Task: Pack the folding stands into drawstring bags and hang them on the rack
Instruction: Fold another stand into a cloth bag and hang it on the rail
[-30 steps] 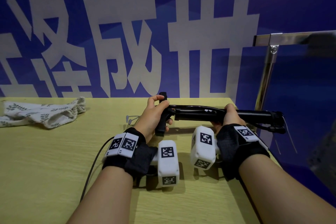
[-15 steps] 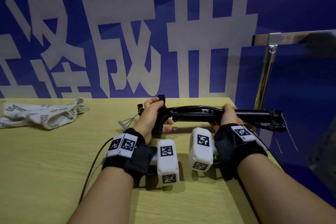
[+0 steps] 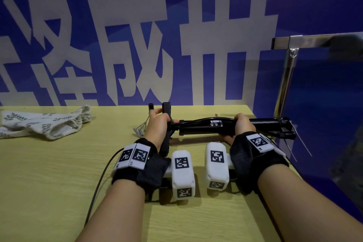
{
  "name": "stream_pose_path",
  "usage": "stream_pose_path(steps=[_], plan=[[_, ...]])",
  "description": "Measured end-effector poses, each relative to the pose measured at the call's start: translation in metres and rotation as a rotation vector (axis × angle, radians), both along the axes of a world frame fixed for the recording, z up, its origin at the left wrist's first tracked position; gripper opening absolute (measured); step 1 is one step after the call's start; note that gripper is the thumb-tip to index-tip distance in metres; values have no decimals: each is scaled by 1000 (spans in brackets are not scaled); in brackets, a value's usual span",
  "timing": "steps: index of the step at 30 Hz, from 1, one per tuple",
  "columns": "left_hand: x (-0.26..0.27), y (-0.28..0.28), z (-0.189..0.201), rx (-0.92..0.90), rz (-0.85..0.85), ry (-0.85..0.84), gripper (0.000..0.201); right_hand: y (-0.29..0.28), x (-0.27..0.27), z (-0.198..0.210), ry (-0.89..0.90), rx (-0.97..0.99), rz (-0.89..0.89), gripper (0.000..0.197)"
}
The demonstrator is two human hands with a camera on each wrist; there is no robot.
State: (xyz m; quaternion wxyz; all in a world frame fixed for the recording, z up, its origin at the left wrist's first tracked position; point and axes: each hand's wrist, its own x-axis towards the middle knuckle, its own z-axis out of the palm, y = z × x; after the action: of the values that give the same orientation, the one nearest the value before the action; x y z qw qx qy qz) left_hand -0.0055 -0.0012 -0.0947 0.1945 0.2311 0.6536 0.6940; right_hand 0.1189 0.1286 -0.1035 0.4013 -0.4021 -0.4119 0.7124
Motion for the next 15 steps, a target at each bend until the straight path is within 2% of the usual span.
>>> stream_pose_path(steps=[2,6,9,11,15], plan=[[-4,1,-1,6,36,3,42,1,1,1,63,-44,72,46],[-16,-1,-2,6,114,5,37,-3,5,7,-152,-44,246,39],[-24,-2,-4,23,146,-26,38,-9,7,12,-336,19,390,50],[-25,-4,-5,45,125,-55,40,-7,9,14,-427,102,410,50],[-25,-3,-5,11,96,-61,37,-3,18,25,-543,228,402,36]])
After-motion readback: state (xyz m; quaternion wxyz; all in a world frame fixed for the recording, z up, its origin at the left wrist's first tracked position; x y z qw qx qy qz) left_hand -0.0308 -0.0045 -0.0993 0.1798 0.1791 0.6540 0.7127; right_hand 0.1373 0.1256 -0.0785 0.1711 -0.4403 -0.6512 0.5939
